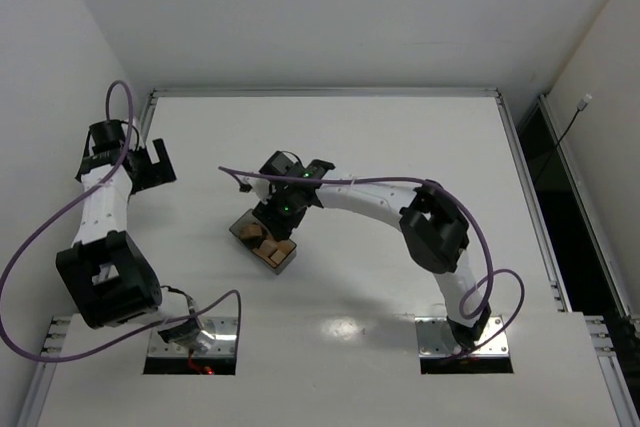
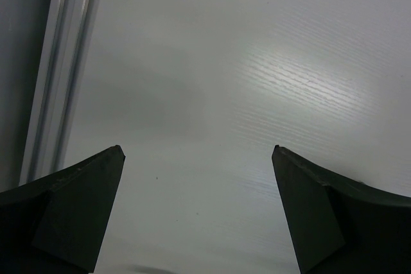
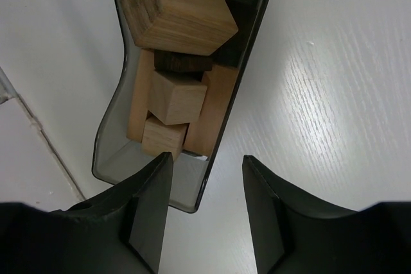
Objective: Build the wood block tower
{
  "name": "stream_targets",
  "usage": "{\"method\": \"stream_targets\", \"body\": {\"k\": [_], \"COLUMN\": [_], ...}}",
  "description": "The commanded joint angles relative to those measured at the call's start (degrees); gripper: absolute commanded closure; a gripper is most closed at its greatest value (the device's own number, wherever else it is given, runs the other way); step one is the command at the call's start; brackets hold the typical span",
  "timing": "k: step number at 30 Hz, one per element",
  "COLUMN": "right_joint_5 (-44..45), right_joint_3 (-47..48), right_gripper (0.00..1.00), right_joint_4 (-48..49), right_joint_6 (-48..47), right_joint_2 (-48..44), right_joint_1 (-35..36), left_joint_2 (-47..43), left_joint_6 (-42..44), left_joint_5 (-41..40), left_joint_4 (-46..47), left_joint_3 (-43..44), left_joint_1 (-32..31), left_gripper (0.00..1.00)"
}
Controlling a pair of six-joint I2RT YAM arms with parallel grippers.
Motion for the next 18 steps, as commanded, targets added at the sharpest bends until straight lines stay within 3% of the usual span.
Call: {"method": "stream_targets", "body": {"k": [1, 11, 13, 14, 16, 18], "right_joint_5": [0.3, 1.0, 1.6, 2.2, 3.1, 5.1], "right_joint_3": [-0.4, -8.2, -8.8, -8.8, -9.3, -9.3], "right_gripper": [0.56, 0.62, 0.7, 0.84, 1.0, 1.0], "right_joint_4": [0.8, 2.0, 2.6, 2.6, 3.2, 3.2], "right_joint_6": [1.0, 1.5, 1.5, 1.5, 1.5, 1.5], "right_joint_2": [0.3, -0.4, -0.4, -0.4, -0.9, -0.9], "right_joint_1": [-0.3, -0.9, -1.4, -1.4, -1.4, -1.4], "left_joint_2": [0.8, 1.8, 1.8, 1.8, 2.4, 2.4], "left_joint_6": [-0.5, -0.5, -0.5, -0.5, -0.5, -1.0], "left_joint_5": [1.7, 2.2, 2.7, 2.7, 2.7, 3.3], "left_joint_4": [0.2, 0.2, 0.2, 0.2, 0.2, 0.2], "left_joint_3": [2.9, 2.9, 2.9, 2.9, 2.9, 2.9], "left_joint_1": [1.5, 3.1, 3.1, 3.1, 3.1, 3.1], "left_gripper": [0.0, 0.0, 0.0, 0.0, 0.0, 0.0]}}
